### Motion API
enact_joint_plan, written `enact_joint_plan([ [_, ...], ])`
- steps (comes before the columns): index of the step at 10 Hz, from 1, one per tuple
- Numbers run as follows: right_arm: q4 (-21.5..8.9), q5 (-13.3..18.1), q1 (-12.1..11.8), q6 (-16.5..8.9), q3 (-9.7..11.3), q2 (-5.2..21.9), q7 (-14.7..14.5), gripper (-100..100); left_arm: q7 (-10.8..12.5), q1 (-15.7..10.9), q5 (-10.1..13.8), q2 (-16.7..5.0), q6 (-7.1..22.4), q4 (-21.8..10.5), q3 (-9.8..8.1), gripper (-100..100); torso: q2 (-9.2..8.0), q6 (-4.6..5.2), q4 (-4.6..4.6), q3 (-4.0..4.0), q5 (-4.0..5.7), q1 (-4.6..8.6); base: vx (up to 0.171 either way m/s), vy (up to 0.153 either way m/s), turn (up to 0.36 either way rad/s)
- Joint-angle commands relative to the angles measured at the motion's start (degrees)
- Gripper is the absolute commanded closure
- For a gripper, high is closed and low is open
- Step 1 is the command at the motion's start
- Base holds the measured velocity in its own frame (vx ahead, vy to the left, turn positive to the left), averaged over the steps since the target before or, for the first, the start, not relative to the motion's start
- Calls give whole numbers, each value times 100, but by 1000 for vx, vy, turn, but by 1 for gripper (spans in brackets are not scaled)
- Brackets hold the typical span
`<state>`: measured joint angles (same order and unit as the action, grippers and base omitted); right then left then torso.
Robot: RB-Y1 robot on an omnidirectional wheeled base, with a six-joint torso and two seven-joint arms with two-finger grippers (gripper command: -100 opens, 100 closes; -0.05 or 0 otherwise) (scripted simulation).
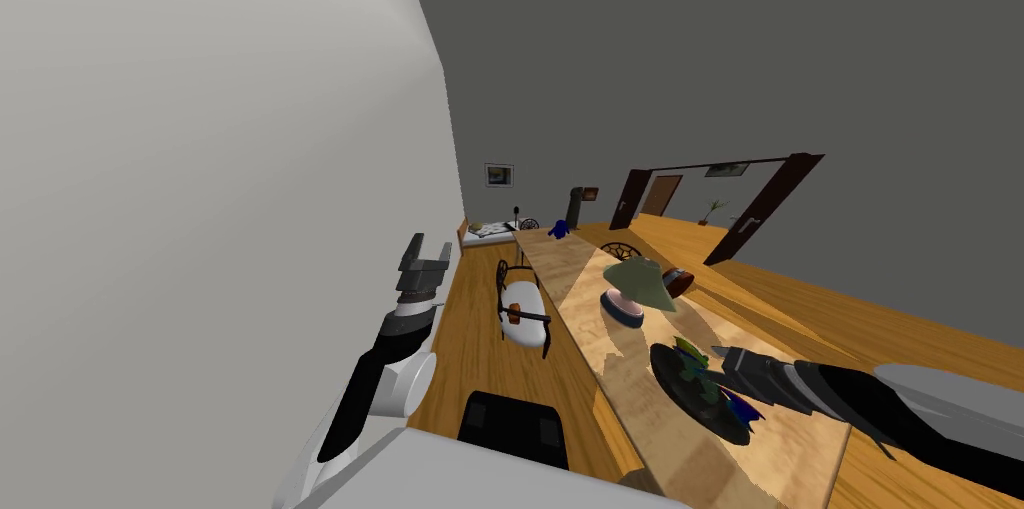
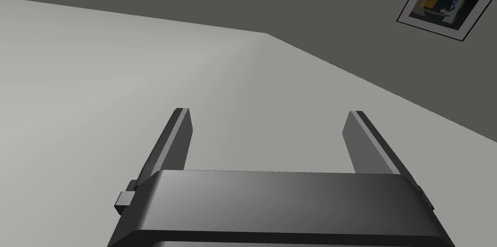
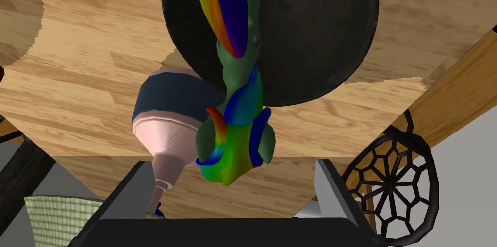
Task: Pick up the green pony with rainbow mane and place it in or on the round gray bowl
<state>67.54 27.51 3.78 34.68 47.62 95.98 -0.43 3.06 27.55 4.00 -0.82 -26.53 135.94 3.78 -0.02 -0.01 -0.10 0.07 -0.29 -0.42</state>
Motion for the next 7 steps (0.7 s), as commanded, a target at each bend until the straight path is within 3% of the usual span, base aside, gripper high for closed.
enact_joint_plan([
  [1,85,-45,68,139,19,198,79,-100,0,0,0,0,0,0,0,0,0,0,0,0,0,0,14,-4,-39],
  [2,165,-75,106,207,33,336,133,-100,0,0,0,0,0,0,0,0,0,0,0,0,0,-1,18,-4,-55],
  [3,154,-103,43,151,9,298,78,-100,0,0,0,0,0,0,0,0,1,0,0,-1,0,0,8,-2,-12],
  [4,161,-109,45,169,9,314,86,0,0,0,0,0,0,0,0,0,0,-1,1,0,3,0,0,0,0],
  [7,160,-108,45,167,9,312,85,0,0,0,0,0,0,0,0,0,-3,-1,0,2,2,1,0,0,0],
])
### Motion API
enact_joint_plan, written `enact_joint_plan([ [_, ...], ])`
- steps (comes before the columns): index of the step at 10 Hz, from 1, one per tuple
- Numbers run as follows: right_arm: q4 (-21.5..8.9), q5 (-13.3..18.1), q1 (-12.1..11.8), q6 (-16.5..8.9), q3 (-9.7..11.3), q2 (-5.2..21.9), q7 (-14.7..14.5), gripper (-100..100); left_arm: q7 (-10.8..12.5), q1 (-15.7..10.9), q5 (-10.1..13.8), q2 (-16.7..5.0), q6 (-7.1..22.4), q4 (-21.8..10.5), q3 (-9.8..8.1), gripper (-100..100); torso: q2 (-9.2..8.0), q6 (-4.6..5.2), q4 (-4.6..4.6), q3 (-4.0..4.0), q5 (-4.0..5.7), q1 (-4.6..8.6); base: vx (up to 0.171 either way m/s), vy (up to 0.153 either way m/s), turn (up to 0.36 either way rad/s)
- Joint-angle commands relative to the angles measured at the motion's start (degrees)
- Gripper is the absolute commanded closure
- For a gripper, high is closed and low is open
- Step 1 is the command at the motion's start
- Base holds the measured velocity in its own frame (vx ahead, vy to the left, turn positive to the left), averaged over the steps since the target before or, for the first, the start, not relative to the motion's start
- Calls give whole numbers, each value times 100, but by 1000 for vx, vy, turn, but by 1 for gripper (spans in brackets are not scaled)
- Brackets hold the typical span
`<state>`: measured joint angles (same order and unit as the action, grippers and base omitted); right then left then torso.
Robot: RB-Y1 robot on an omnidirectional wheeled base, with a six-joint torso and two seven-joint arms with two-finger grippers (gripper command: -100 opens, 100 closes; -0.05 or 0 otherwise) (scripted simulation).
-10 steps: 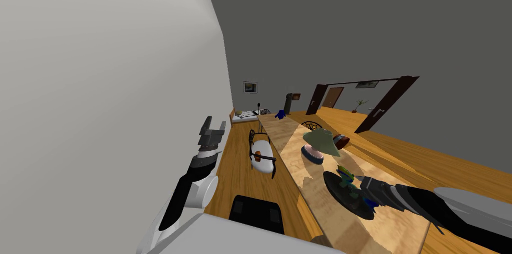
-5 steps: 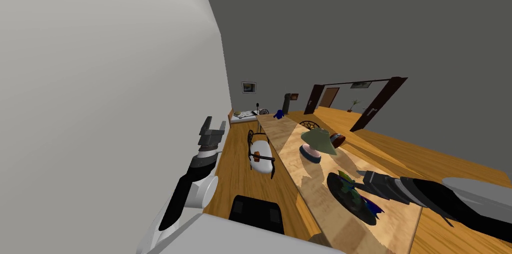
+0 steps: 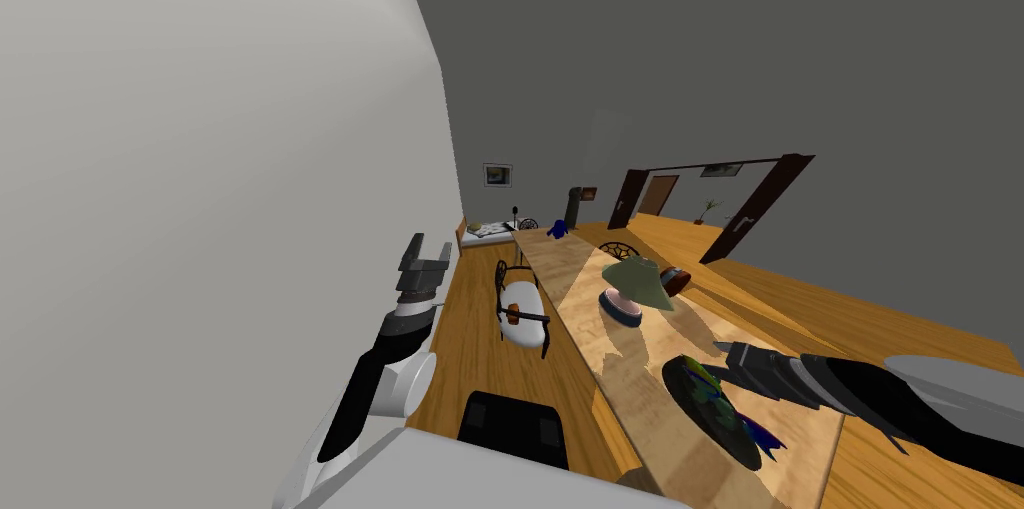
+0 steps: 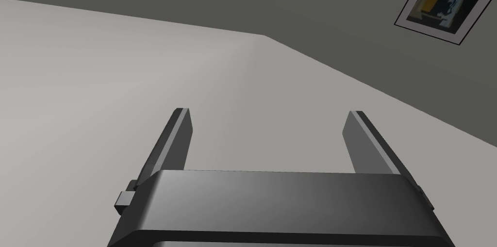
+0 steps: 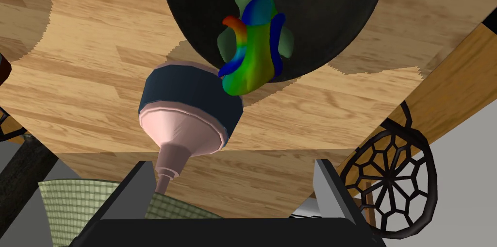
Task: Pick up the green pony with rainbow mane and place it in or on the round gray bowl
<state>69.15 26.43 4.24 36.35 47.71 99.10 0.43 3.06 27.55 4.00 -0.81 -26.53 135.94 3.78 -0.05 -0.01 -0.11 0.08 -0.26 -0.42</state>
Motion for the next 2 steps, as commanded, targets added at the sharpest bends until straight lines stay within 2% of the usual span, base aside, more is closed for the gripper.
enact_joint_plan([
  [1,0,0,0,0,0,0,0,0,0,0,0,0,0,0,0,0,0,0,0,0,0,0,0,0,0],
  [2,0,0,0,0,0,0,0,0,0,0,0,0,0,0,0,0,0,0,0,0,0,0,0,0,0],
])
